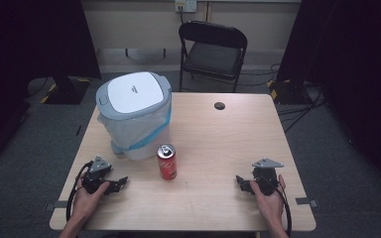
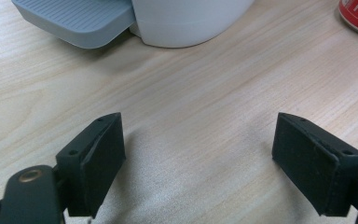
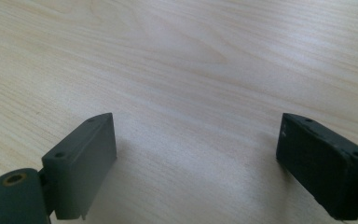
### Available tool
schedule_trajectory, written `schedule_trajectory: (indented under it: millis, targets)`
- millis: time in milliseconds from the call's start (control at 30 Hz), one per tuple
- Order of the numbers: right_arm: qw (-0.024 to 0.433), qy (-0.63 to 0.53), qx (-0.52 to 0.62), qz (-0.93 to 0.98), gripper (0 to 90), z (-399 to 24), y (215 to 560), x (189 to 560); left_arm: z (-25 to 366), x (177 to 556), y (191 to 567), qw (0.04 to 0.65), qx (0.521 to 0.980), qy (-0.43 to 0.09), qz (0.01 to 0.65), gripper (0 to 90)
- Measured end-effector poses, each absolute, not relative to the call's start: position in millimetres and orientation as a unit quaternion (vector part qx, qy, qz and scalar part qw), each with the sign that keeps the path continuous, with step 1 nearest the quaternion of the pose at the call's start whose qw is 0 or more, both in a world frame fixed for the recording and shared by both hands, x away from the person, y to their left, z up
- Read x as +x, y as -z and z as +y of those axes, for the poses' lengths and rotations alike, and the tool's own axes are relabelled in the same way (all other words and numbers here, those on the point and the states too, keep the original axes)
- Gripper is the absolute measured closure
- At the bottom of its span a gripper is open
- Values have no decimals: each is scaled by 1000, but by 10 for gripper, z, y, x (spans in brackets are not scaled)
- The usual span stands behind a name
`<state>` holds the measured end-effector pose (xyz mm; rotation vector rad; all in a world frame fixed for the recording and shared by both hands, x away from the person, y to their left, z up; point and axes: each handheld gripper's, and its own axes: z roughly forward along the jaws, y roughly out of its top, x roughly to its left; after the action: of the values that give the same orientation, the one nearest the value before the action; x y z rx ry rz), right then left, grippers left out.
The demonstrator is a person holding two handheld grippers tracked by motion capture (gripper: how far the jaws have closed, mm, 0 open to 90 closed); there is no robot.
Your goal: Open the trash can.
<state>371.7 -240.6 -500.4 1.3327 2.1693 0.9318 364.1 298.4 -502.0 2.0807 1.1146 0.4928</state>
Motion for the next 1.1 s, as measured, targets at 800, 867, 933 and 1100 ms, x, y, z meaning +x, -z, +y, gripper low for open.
schedule_trajectory:
  millis: [800, 867, 933, 1100]
  targets:
    - [166, -389, 412, 807, 184, -1917, 4802, 3598, 2985, 3640, 5019, 356, 807, -192, 431, 161]
    - [163, -390, 403, 812, 183, -1866, 4791, 3586, 2984, 3640, 5019, 355, 807, -192, 431, 161]
    - [161, -392, 380, 822, 183, -1727, 4766, 3568, 2983, 3640, 5020, 356, 806, -192, 432, 161]
    - [144, -398, 351, 835, 177, -1522, 4749, 3549, 2983, 3639, 5020, 356, 806, -192, 432, 161]
